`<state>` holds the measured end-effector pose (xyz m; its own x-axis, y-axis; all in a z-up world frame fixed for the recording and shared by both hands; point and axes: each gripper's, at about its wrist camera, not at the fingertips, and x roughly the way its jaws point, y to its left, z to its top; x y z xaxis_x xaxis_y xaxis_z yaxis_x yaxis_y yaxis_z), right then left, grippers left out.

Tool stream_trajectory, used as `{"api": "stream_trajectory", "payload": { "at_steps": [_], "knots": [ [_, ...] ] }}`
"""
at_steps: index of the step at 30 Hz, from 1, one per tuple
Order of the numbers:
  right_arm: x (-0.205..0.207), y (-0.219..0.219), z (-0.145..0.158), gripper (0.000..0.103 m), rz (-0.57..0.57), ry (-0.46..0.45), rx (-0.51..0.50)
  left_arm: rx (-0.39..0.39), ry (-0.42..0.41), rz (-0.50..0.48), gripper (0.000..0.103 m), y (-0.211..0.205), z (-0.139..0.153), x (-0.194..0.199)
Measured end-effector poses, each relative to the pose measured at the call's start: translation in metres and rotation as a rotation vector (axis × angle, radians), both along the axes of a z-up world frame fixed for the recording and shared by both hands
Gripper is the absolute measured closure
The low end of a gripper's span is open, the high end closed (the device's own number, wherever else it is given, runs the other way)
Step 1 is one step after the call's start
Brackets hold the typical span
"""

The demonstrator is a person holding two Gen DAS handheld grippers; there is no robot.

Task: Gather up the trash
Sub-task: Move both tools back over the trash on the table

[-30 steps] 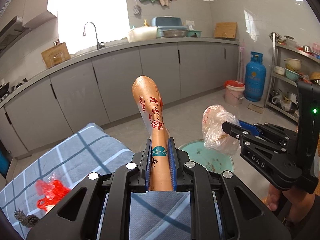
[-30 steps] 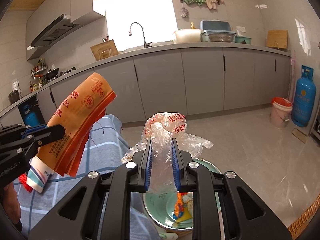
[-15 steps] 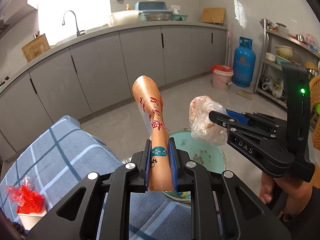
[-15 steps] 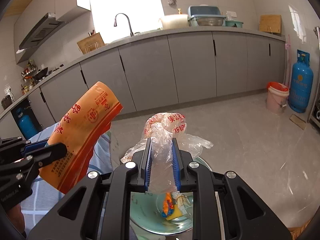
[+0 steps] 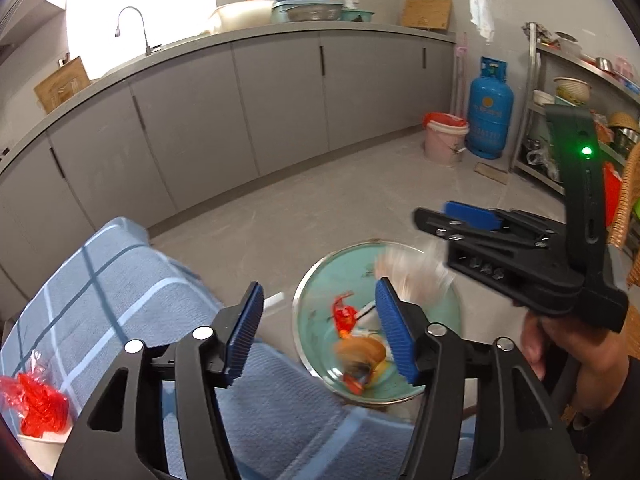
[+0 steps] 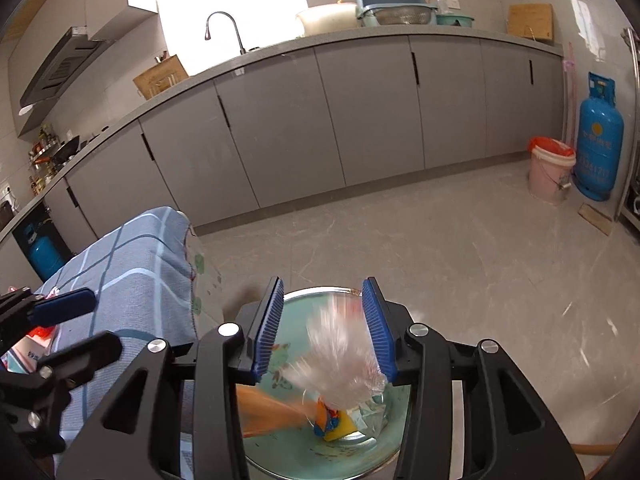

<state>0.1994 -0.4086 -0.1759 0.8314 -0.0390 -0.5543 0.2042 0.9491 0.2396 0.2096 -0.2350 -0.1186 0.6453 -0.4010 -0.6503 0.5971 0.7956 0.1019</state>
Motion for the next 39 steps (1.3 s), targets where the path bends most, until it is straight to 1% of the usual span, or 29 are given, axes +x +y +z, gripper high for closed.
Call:
{"api": "stream_trajectory", "payload": {
  "at_steps": [2, 4, 7, 8, 9, 10, 15, 20, 31, 35, 39],
  "knots": [
    [-0.002, 0.000, -0.002, 0.050, -0.005, 0.000, 0.001, -0.004, -0.009, 0.029, 0.031, 0.007, 0.001, 0.002],
    [-0.005, 0.001, -0.003, 0.047, -0.005, 0.002, 0.006, -0.013, -0.016, 0.058, 0.028, 0.015, 0.004, 0.004],
    [-0.009, 0.002, -0.004, 0.045, -0.005, 0.004, 0.014, -0.018, -0.024, 0.080, 0.026, 0.021, 0.007, 0.004],
    [-0.011, 0.002, -0.003, 0.041, -0.006, 0.001, 0.017, -0.019, -0.030, 0.084, 0.020, 0.022, 0.008, 0.004],
    [-0.013, 0.003, -0.003, 0.038, -0.008, -0.001, 0.019, -0.018, -0.043, 0.090, 0.017, 0.023, 0.010, 0.002],
    [-0.016, 0.004, -0.001, 0.037, -0.010, -0.005, 0.021, -0.016, -0.054, 0.096, 0.014, 0.024, 0.011, 0.000],
    [-0.025, 0.011, 0.005, 0.035, -0.008, -0.017, 0.039, 0.000, -0.080, 0.113, 0.013, 0.029, 0.019, -0.013],
    [-0.031, 0.030, 0.014, 0.033, 0.021, -0.027, 0.038, 0.010, -0.112, 0.140, 0.013, 0.043, 0.028, -0.026],
    [-0.033, 0.086, 0.031, 0.029, 0.106, -0.042, 0.026, 0.006, -0.143, 0.246, 0.013, 0.095, 0.045, -0.044],
    [-0.034, 0.105, 0.038, 0.025, 0.135, -0.044, 0.012, 0.000, -0.145, 0.285, 0.010, 0.116, 0.050, -0.049],
    [-0.035, 0.124, 0.044, 0.024, 0.163, -0.042, 0.003, -0.002, -0.144, 0.326, 0.010, 0.140, 0.052, -0.051]
  ]
}}
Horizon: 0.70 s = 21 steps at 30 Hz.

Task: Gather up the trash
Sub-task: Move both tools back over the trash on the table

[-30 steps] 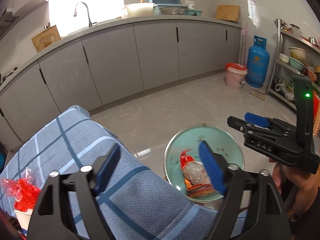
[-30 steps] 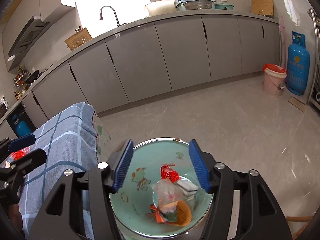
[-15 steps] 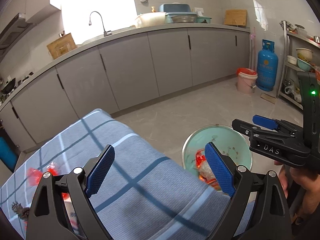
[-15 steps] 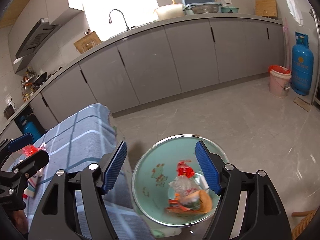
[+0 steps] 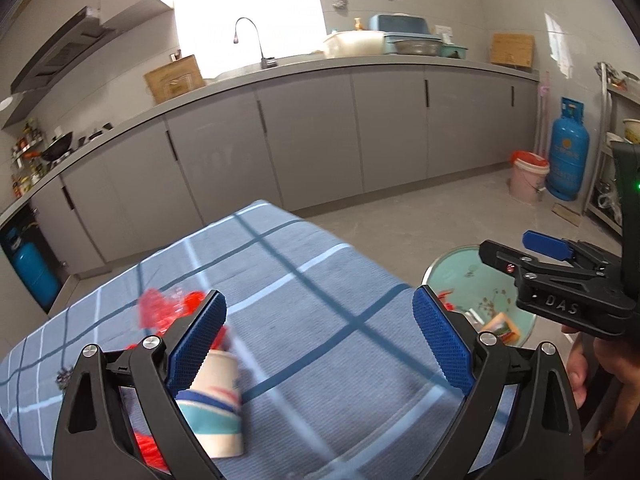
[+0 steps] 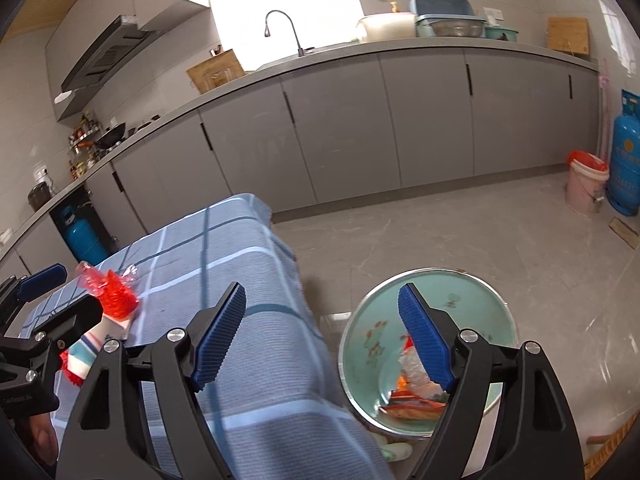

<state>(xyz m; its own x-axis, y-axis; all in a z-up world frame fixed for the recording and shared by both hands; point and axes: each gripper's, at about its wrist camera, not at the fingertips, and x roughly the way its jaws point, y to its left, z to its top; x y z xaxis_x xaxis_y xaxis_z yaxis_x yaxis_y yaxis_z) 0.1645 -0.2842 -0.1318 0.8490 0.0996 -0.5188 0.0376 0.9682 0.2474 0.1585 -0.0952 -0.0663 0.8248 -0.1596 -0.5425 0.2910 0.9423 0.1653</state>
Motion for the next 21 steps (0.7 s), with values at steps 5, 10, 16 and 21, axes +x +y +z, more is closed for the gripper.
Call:
{"api": "stream_trajectory", "payload": {
  "at_steps": [5, 10, 16, 21],
  "knots": [
    [-0.001, 0.025, 0.007, 0.024, 0.046, 0.004, -0.013, -0.009, 0.007, 0.053, 0.010, 0.028, 0.001, -0.003],
    [-0.006, 0.052, 0.015, 0.020, 0.096, 0.003, -0.037, -0.014, 0.005, 0.107, 0.010, 0.057, 0.003, -0.009],
    [-0.010, 0.089, 0.018, 0.015, 0.158, 0.007, -0.047, 0.011, 0.001, 0.212, 0.010, 0.103, -0.003, -0.017],
    [-0.008, 0.125, 0.012, 0.015, 0.223, 0.030, -0.054, 0.032, 0.018, 0.328, 0.010, 0.150, -0.011, -0.020]
  ]
}}
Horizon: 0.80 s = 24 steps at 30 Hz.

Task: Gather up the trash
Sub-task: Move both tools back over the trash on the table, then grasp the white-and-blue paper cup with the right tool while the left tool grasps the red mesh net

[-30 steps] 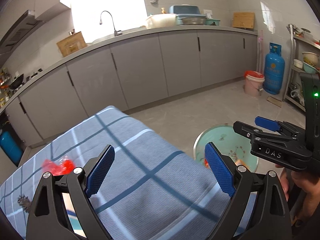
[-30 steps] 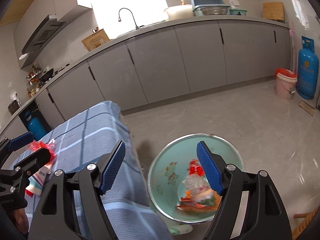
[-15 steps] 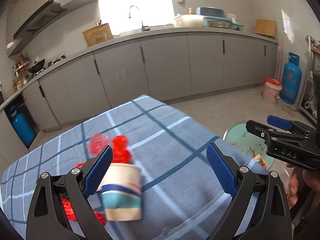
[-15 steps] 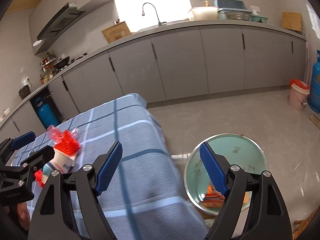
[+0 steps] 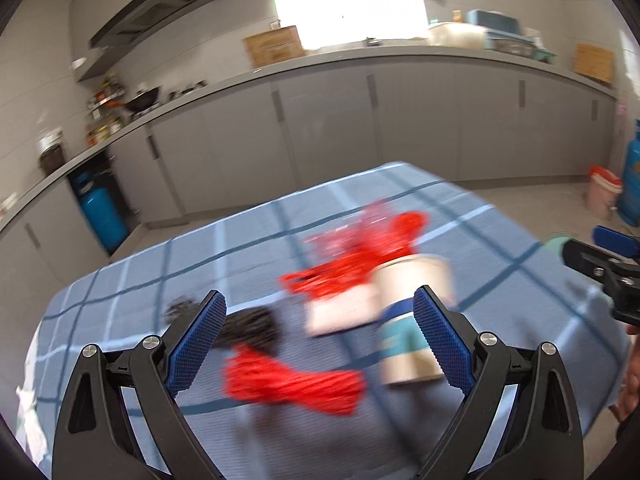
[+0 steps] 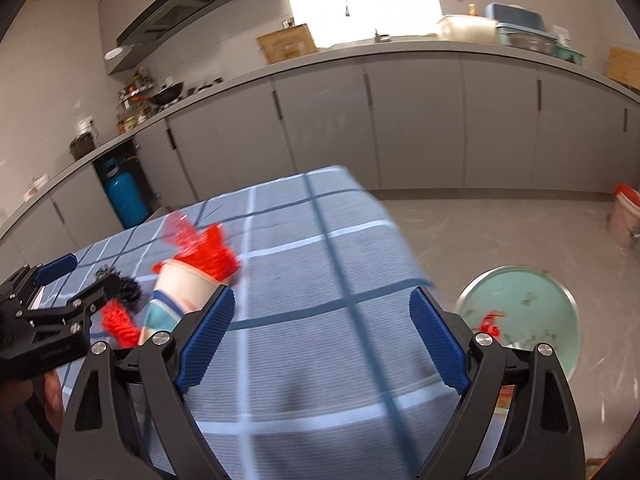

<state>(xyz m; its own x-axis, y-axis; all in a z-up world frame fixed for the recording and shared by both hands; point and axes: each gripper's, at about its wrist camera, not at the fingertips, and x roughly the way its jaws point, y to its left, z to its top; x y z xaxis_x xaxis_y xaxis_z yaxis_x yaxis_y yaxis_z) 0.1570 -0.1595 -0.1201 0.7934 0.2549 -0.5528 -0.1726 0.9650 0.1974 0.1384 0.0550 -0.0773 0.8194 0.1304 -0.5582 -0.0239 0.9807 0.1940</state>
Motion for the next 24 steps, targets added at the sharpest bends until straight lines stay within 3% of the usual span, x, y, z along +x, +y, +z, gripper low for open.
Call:
{"api": "stream_trajectory", "payload": {
  "at_steps": [12, 24],
  "knots": [
    [0.009, 0.075, -0.002, 0.005, 0.079, 0.033, -0.041, -0.037, 0.054, 0.240, 0.008, 0.098, -0.023, -0.008],
    [0.029, 0.128, -0.031, 0.005, 0.137, 0.112, -0.058, -0.076, 0.083, 0.288, 0.007, 0.118, -0.036, -0.016]
  ]
}}
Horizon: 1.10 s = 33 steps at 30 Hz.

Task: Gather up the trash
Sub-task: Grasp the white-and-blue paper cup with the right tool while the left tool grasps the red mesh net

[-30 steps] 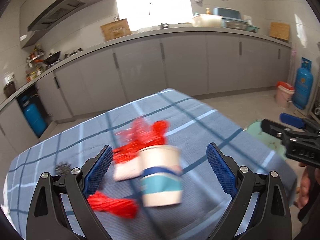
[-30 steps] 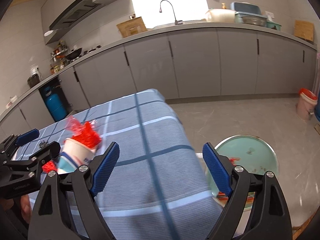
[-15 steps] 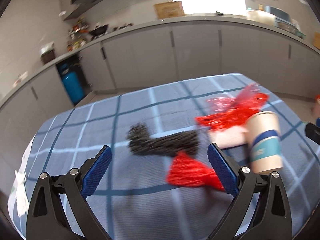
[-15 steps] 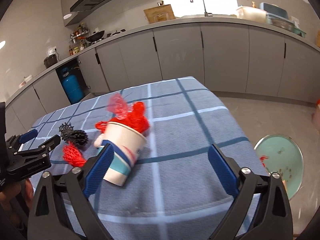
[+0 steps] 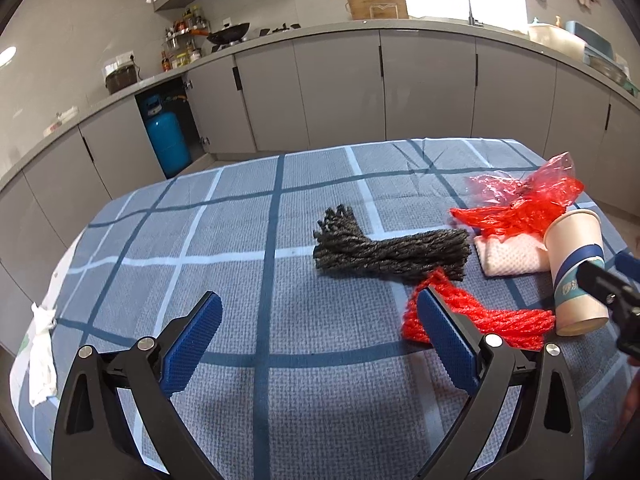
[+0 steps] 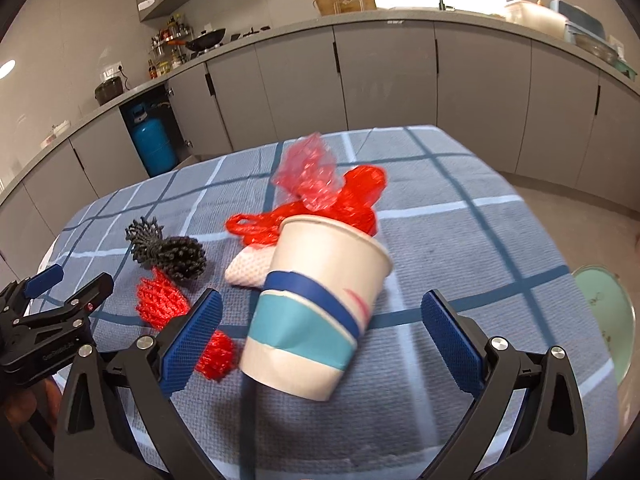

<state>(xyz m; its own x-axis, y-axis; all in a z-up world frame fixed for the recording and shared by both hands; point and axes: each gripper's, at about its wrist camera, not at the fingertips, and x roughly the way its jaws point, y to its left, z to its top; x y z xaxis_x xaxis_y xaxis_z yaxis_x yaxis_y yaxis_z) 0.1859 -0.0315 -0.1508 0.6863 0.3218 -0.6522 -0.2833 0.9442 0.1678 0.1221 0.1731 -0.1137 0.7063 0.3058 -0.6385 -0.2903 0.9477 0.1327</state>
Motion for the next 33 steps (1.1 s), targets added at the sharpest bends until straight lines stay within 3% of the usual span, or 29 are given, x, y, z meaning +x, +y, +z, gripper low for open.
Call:
{"api": "stream_trajectory", "payload": {
  "at_steps": [3, 4, 5, 6, 22, 29, 33],
  "knots": [
    [0.001, 0.002, -0.005, 0.009, 0.009, 0.024, 0.016, -0.009, 0.006, 0.000, 0.007, 0.001, -0.003, -0.001],
    [0.002, 0.001, -0.008, 0.015, 0.022, 0.042, 0.029, -0.013, 0.008, -0.002, 0.007, 0.000, -0.003, -0.001],
    [0.003, 0.001, -0.009, 0.033, 0.030, 0.057, 0.034, -0.017, 0.009, -0.005, 0.007, -0.001, -0.003, -0.001],
    [0.003, 0.001, -0.010, 0.037, 0.044, 0.068, 0.042, -0.020, 0.009, -0.009, 0.007, -0.003, -0.003, -0.001],
    [-0.033, -0.049, 0.012, 0.039, -0.004, -0.058, 0.026, -0.086, 0.061, -0.099, 0.007, -0.056, -0.007, 0.014],
    [-0.035, -0.068, 0.007, 0.039, -0.021, -0.054, 0.051, -0.121, 0.125, -0.114, 0.007, -0.075, -0.027, 0.029],
    [-0.035, -0.075, 0.003, 0.038, -0.028, -0.045, 0.064, -0.134, 0.120, -0.116, 0.008, -0.077, -0.030, 0.026]
  ]
}}
